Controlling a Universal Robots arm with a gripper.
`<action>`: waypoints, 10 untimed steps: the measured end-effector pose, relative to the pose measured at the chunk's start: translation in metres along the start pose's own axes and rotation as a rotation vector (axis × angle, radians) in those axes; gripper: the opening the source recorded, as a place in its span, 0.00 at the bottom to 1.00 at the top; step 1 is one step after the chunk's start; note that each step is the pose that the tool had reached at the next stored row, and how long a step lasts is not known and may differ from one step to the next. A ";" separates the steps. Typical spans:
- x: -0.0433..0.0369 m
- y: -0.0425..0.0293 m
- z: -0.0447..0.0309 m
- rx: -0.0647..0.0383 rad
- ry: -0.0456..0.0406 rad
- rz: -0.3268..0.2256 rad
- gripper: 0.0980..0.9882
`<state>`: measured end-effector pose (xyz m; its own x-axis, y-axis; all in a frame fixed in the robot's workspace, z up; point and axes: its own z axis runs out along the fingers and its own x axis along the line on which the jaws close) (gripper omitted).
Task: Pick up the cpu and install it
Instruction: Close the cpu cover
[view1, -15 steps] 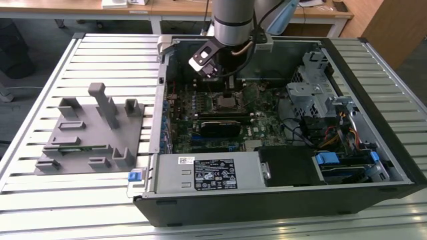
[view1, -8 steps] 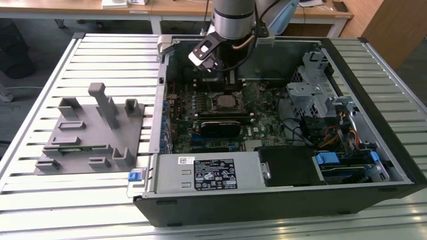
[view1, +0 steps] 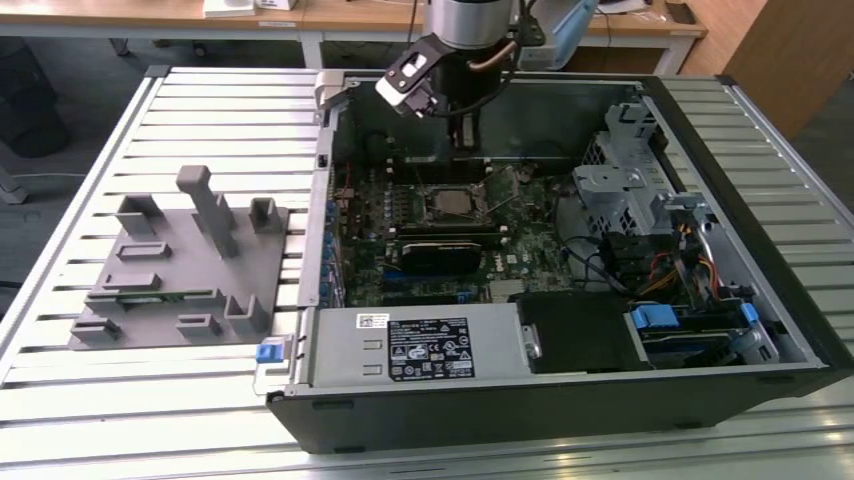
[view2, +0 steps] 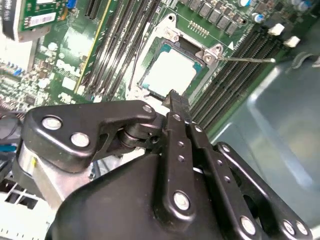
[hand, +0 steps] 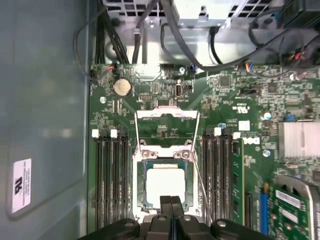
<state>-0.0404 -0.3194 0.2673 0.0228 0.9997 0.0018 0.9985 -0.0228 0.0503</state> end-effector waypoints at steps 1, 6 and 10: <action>-0.0011 0.0000 -0.0009 0.000 0.0001 0.000 0.01; -0.0144 0.0003 -0.0009 0.000 0.0000 0.000 0.01; -0.0174 0.0029 -0.0006 0.000 0.0001 0.000 0.01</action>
<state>-0.0379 -0.3368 0.2681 0.0230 0.9997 0.0019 0.9985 -0.0230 0.0501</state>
